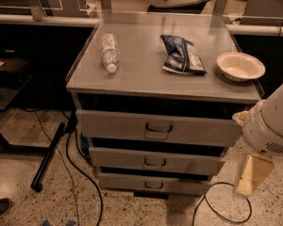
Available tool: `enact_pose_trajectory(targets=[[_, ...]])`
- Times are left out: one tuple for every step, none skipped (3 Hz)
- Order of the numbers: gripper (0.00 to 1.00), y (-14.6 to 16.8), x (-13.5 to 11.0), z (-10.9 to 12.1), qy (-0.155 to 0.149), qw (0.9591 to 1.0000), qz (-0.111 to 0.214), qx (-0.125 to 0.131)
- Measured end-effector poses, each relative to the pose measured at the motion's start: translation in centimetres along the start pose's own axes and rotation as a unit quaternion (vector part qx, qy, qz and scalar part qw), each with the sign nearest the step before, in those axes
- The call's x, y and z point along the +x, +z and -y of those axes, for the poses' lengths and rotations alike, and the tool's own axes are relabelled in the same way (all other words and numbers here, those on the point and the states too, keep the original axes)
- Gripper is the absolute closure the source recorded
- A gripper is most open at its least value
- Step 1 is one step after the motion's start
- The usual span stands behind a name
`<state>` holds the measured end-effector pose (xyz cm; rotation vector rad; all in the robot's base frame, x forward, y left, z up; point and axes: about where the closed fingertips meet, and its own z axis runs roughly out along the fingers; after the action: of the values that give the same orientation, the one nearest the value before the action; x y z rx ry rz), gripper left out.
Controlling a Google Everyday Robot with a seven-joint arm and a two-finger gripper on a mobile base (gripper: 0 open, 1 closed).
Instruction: Open middle drawer
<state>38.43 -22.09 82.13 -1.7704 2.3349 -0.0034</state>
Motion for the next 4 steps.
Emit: enact_pose_trajectory(targets=[[0.0, 3.1, 0.5, -1.8, 0.006, 0.9998, 0.004, -0.019], [0.0, 13.6, 2.0, -5.3, 0.016, 0.998, 0.014, -0.059], [0.0, 20.4, 2.4, -6.1, 0.011, 0.9955, 0.029, -0.089], [0.0, 20.7, 2.4, -6.2, 0.011, 0.9952, 0.029, -0.093]])
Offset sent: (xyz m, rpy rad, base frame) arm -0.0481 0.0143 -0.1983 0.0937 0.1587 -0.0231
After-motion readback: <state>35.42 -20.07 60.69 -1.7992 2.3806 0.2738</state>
